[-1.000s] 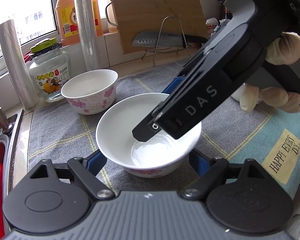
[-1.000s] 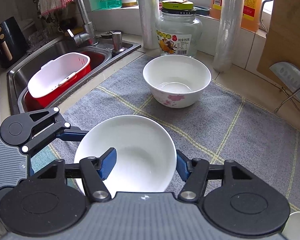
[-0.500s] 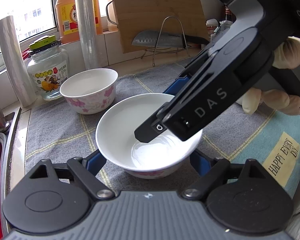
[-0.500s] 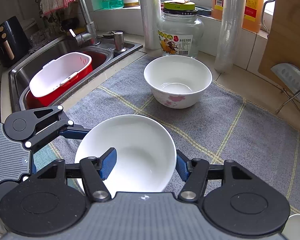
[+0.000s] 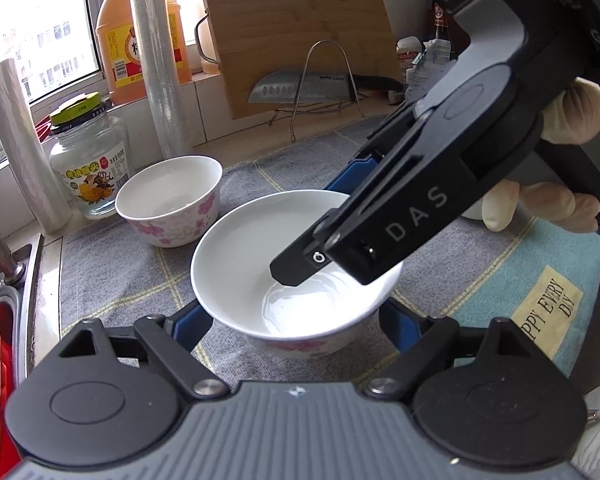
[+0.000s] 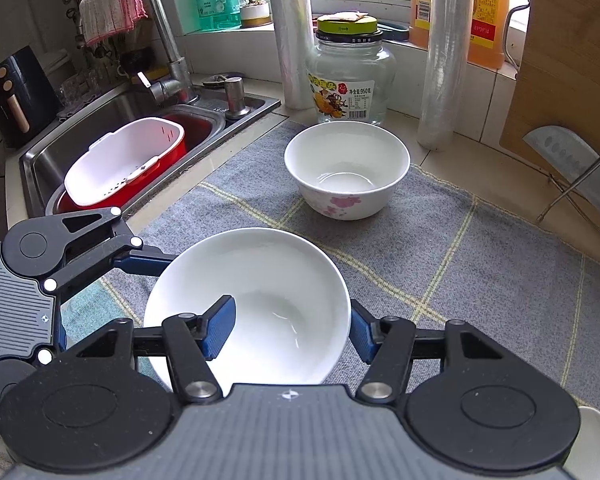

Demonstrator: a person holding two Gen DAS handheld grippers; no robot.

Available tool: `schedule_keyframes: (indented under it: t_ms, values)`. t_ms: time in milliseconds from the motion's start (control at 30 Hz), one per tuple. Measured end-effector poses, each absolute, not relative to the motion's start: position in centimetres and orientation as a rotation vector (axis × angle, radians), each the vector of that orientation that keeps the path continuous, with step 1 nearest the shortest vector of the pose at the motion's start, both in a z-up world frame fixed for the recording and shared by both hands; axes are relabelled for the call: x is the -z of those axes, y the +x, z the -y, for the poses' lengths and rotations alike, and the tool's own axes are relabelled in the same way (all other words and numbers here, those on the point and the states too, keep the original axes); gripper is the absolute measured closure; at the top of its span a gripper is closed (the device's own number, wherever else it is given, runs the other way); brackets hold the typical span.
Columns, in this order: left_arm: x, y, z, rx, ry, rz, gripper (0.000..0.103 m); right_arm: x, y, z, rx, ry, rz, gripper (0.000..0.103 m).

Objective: Organize plates and bowls
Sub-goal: 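Carry the bowl with the right tool toward the bowl beside the plates, then lower the held bowl into the other pink-flower bowl and open the right tool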

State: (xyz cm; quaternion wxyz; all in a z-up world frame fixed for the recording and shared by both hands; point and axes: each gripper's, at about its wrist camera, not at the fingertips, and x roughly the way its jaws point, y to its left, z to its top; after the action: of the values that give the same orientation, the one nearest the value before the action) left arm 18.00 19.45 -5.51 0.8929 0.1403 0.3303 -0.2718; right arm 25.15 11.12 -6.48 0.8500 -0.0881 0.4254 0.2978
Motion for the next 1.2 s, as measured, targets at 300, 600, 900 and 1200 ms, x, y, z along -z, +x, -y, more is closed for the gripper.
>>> schedule_keyframes:
  t_ms: [300,600,900,1200]
  values:
    - [2.6,17.5,-16.3,0.644,0.309,-0.676,0.013,4.2,22.9,-7.4,-0.570,-0.170,-0.859,0.038]
    - [1.8,17.8,-11.3,0.749,0.357,-0.620,0.013,2.7,21.1,-1.9,-0.447,-0.138,-0.817,0.038]
    - [2.1,19.0,-6.1,0.853,0.400,-0.584,0.013,1.9,20.4,3.4,-0.324,-0.096,-0.784,0.038]
    - [3.2,20.2,-1.8,0.917,0.439,-0.588,0.013,2.9,20.8,7.6,-0.247,-0.057,-0.790,0.038]
